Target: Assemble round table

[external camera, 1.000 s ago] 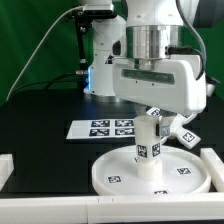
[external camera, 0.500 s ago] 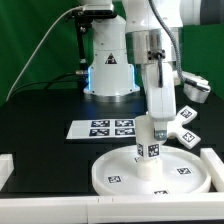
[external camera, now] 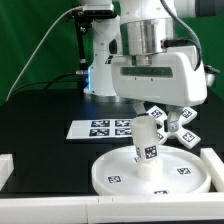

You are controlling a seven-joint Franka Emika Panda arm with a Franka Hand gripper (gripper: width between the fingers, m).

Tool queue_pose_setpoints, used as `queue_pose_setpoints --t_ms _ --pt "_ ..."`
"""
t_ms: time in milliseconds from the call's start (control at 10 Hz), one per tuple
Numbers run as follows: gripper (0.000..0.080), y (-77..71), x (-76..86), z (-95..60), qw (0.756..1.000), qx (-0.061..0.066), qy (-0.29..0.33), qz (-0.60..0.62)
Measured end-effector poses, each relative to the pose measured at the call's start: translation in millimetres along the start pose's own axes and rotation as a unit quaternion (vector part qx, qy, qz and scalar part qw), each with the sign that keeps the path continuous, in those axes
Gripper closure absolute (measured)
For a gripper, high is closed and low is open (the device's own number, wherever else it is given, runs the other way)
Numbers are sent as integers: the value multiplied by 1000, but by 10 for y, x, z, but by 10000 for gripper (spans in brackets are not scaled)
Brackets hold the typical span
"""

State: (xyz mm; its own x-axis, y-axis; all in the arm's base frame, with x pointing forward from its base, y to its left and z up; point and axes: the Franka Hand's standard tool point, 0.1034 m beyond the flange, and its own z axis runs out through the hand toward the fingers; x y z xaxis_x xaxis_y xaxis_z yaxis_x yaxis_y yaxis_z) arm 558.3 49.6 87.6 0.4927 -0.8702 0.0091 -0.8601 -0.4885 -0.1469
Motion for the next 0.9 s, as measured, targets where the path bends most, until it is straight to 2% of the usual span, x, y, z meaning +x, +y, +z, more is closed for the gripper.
queue_pose_setpoints --t_ms 200,300,400,500,600,900 --pt "150 2 7 -1 998 0 1 -65" --pt "150 18 44 -5 991 -2 3 -135" --pt "150 59 137 -11 975 -3 4 -223" --pt "150 76 173 -11 963 -3 4 -269" --pt "150 79 177 -8 940 -8 6 -342" --pt "150 89 203 -11 904 -16 8 -428"
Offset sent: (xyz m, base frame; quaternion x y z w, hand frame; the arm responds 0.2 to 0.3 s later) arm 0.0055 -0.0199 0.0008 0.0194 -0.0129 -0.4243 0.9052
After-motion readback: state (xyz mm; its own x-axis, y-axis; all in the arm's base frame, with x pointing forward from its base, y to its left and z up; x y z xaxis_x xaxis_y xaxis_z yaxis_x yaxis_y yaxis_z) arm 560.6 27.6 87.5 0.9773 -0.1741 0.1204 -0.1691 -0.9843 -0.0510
